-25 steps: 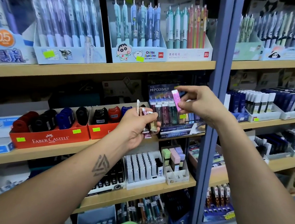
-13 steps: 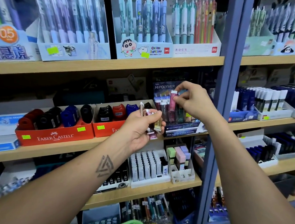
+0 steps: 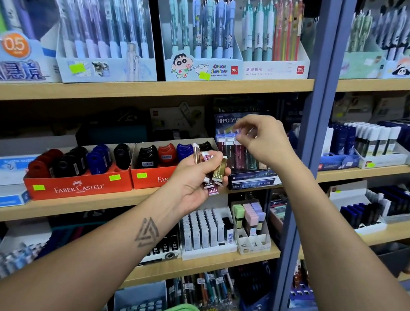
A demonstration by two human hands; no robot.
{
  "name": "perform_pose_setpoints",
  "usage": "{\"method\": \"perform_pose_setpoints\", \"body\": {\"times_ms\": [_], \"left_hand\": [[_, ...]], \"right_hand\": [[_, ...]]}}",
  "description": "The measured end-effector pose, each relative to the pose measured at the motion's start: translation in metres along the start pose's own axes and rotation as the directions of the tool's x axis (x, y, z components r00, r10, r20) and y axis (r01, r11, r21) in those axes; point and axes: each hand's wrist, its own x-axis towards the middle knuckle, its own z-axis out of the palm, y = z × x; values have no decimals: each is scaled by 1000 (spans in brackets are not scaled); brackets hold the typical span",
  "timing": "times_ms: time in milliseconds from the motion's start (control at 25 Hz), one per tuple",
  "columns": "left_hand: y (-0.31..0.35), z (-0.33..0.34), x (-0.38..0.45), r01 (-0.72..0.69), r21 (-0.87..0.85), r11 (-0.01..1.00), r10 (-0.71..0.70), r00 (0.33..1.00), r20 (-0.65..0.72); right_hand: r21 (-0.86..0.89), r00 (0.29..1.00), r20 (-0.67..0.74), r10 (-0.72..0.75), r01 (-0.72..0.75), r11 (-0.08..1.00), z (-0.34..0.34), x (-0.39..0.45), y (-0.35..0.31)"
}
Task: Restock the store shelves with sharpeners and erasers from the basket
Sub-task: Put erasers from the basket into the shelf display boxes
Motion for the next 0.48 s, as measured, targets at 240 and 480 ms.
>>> {"method": "perform_pose_setpoints", "body": {"times_ms": [240,480], "left_hand": [[5,10,4,-70,76,995,70,998,-1],[11,20,6,-73,82,994,72,997,16]], "right_hand": [[412,880,473,-27,-195,890,-12,-10,-13],[661,924,353,147,-358,660,-24,-9,-1]]}}
